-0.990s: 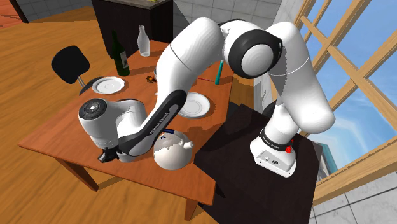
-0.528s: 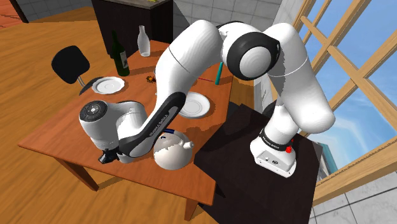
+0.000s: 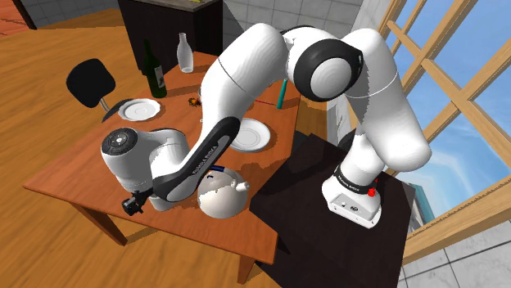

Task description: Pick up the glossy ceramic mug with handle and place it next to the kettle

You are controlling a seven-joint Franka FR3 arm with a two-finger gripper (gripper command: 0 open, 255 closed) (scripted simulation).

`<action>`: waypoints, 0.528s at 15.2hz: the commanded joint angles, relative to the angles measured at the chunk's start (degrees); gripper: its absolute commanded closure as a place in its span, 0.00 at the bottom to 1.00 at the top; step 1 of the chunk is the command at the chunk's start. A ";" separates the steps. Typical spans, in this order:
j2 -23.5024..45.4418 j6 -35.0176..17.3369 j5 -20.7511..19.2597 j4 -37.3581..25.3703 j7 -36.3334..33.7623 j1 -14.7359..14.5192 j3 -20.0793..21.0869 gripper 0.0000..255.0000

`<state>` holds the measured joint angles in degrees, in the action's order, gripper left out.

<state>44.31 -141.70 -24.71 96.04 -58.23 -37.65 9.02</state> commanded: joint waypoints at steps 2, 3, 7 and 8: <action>-3.98 2.57 0.98 1.44 0.60 0.33 1.02 0.00; -5.17 3.39 1.30 1.82 0.77 0.42 1.33 0.00; -5.17 3.39 1.31 1.82 0.77 0.41 1.33 0.00; -5.17 3.39 1.31 1.82 0.77 0.41 1.33 0.00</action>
<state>39.17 -138.35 -23.42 97.85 -57.47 -37.25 10.33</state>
